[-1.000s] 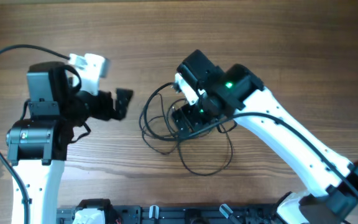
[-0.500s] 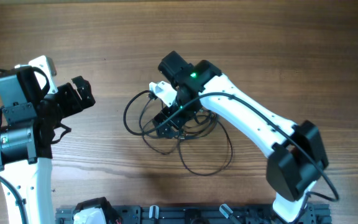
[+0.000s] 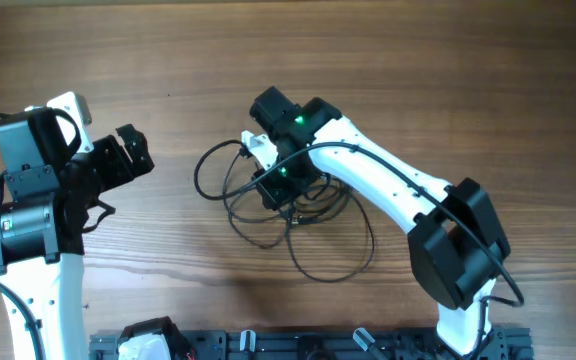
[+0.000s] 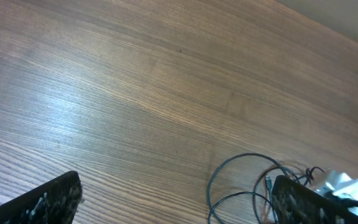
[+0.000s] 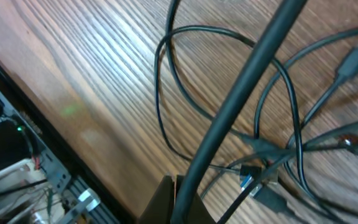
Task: Untangle cables
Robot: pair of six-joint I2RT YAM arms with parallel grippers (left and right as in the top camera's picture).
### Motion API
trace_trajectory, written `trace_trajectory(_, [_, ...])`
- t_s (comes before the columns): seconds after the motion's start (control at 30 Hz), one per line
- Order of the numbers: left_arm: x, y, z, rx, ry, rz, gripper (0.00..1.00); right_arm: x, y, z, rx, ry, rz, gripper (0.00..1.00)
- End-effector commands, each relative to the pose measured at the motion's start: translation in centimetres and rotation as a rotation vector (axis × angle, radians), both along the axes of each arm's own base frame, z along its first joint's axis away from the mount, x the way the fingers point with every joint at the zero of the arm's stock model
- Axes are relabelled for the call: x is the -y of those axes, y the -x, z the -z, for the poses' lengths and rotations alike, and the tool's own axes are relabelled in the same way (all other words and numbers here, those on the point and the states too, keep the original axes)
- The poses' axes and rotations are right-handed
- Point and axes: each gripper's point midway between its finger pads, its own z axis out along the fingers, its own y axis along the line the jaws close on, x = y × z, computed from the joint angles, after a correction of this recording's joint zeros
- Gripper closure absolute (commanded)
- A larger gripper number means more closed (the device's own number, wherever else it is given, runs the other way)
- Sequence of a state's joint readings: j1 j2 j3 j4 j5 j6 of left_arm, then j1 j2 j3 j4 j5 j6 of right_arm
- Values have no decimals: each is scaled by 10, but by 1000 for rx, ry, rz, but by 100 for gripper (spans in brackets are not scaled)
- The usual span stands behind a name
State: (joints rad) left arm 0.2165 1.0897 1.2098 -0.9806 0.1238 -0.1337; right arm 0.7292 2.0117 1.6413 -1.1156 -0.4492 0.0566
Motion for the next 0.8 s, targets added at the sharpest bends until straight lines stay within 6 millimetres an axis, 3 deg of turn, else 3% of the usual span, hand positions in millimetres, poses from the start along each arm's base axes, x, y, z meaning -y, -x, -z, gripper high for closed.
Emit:
trace_trajectory(0.0, [-3,0,1,-6,0,-18,0,-4,-22,-108,192,-150,46,96])
trace_trajectory(0.07, [-3,0,1,-6,0,-18,0,5,-30,-169,342,-187,70,96])
trace_trajectory(0.17, [-3,0,2,-9,1,-17,0,27,-31,-305,678,-365,134,96])
trace_trajectory(0.3, [4,-3,9,-32,36,13,0,60,4,-445,1004,-661,178,96])
trace_trajectory(0.37, [19,-5,16,-55,92,97,0,80,27,-493,1142,-774,176,96])
trace_trajectory(0.43, [50,-4,19,-56,171,307,0,93,42,-515,1200,-831,184,96])
trace_trajectory(0.47, [75,0,18,-39,239,476,0,99,49,-522,1217,-848,186,96])
trace_trajectory(0.53, [107,11,14,-4,319,710,0,103,54,-523,1220,-852,186,95])
trace_trajectory(0.7, [155,33,32,-60,372,1022,0,105,55,-523,1238,-838,176,96])
trace_trajectory(0.77, [174,40,42,-104,382,1108,0,112,46,-521,1271,-785,219,96])
